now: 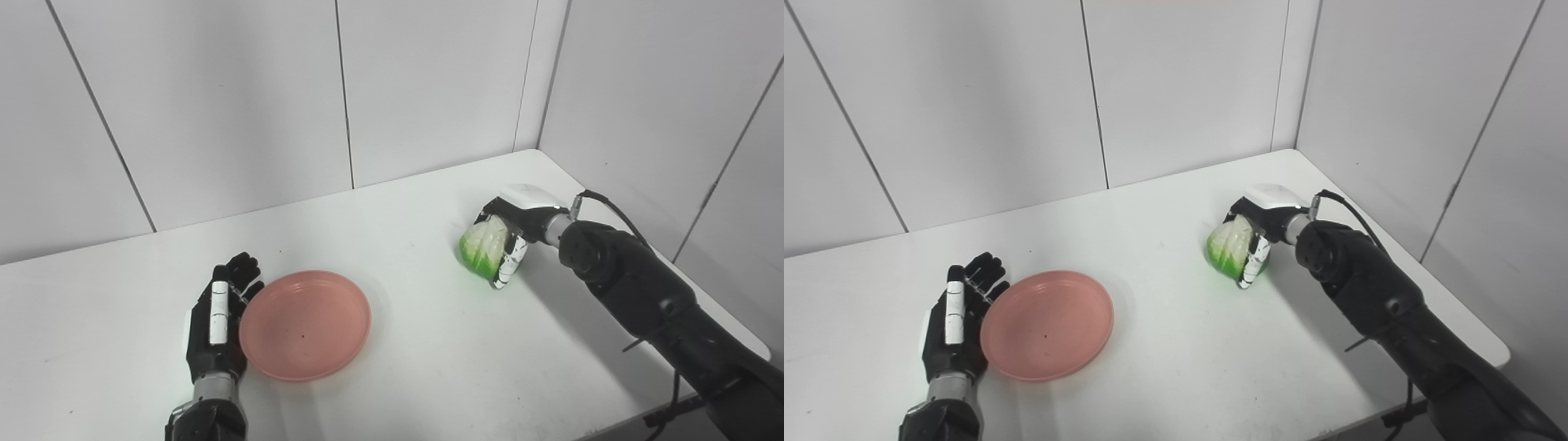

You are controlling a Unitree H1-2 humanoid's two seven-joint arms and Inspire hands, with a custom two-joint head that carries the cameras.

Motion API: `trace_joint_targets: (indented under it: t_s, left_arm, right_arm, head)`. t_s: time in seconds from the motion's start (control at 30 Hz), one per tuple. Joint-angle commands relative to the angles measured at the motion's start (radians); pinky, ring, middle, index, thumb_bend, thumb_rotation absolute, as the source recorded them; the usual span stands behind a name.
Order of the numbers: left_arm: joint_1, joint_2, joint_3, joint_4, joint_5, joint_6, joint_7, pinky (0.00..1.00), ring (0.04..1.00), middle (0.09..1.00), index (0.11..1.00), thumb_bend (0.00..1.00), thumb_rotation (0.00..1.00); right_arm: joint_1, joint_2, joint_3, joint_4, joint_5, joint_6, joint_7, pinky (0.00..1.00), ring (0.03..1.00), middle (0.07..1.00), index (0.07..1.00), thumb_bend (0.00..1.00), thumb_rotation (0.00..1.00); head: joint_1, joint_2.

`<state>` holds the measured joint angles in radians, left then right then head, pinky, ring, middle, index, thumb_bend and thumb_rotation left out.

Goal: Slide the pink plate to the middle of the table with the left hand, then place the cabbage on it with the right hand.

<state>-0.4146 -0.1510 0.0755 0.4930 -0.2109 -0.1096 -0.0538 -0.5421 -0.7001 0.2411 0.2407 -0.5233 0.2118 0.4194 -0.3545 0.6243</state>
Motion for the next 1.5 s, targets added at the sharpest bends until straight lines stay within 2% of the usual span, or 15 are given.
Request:
trace_joint_targets:
  t_s: [0.0,0.2,0.37,0.43,0.53,0.63,0.83,0.97,1.03,1.17,1.3,1.47]
  left_arm:
    - [0.056,-0.011,-0.004,0.041,0.003,0.045,0.008,0.78,0.803,0.756,0.663,0.84,0.75]
    - [0.052,-0.019,-0.013,0.058,0.009,0.032,0.007,0.78,0.808,0.765,0.675,0.83,0.76]
    - [0.042,-0.032,-0.023,0.101,0.033,-0.006,0.02,0.74,0.8,0.756,0.661,0.81,0.76]
    - [0.04,-0.039,-0.027,0.112,0.04,-0.016,0.025,0.75,0.805,0.758,0.658,0.81,0.76]
    - [0.035,-0.051,-0.035,0.128,0.058,-0.038,0.036,0.78,0.814,0.76,0.655,0.81,0.77]
    - [0.032,-0.062,-0.046,0.143,0.078,-0.06,0.054,0.76,0.812,0.755,0.65,0.8,0.78]
    - [0.025,-0.082,-0.055,0.174,0.104,-0.083,0.085,0.78,0.809,0.756,0.655,0.82,0.79]
    - [0.021,-0.091,-0.063,0.193,0.126,-0.1,0.1,0.75,0.809,0.756,0.675,0.81,0.79]
    - [0.02,-0.095,-0.065,0.201,0.132,-0.106,0.103,0.74,0.808,0.759,0.667,0.82,0.78]
    - [0.016,-0.1,-0.066,0.218,0.139,-0.119,0.109,0.74,0.809,0.763,0.683,0.83,0.78]
    - [0.016,-0.102,-0.065,0.219,0.143,-0.122,0.111,0.75,0.81,0.762,0.682,0.84,0.79]
    - [0.016,-0.101,-0.064,0.217,0.149,-0.121,0.111,0.74,0.806,0.756,0.668,0.84,0.8]
  right_arm:
    - [-0.028,-0.035,-0.025,-0.047,0.031,-0.024,0.027,0.26,0.326,0.43,0.519,0.52,0.0]
    - [-0.07,-0.055,-0.034,-0.095,0.063,-0.033,0.078,0.25,0.319,0.426,0.532,0.52,0.0]
    - [-0.115,-0.055,-0.044,-0.145,0.088,-0.021,0.13,0.25,0.322,0.432,0.528,0.52,0.0]
    - [-0.131,-0.049,-0.043,-0.162,0.094,-0.024,0.14,0.24,0.314,0.422,0.527,0.52,0.0]
    - [-0.157,-0.036,-0.027,-0.185,0.089,-0.024,0.153,0.23,0.296,0.416,0.526,0.52,0.0]
    - [-0.187,-0.01,-0.009,-0.201,0.085,-0.03,0.158,0.22,0.29,0.409,0.522,0.52,0.0]
    - [-0.248,0.054,0.028,-0.201,0.088,-0.096,0.146,0.2,0.274,0.401,0.518,0.52,0.0]
    - [-0.262,0.103,0.03,-0.218,0.09,-0.13,0.12,0.23,0.311,0.414,0.515,0.52,0.0]
    - [-0.267,0.135,0.031,-0.232,0.093,-0.126,0.118,0.27,0.343,0.432,0.509,0.52,0.0]
    - [-0.274,0.187,0.043,-0.257,0.072,-0.107,0.121,0.27,0.347,0.435,0.513,0.52,0.0]
    - [-0.267,0.237,0.051,-0.255,0.068,-0.142,0.104,0.33,0.4,0.466,0.501,0.52,0.0]
    - [-0.274,0.265,0.08,-0.242,0.039,-0.169,0.101,0.37,0.444,0.484,0.488,0.53,0.0]
  head:
    - [0.007,0.0]
    - [0.052,-0.003]
    - [0.148,0.001]
    - [0.158,0.002]
    - [0.213,0.005]
    - [0.252,0.004]
    - [0.298,-0.003]
    - [0.324,-0.006]
    - [0.333,-0.007]
    - [0.34,-0.009]
    - [0.342,-0.008]
    - [0.341,-0.007]
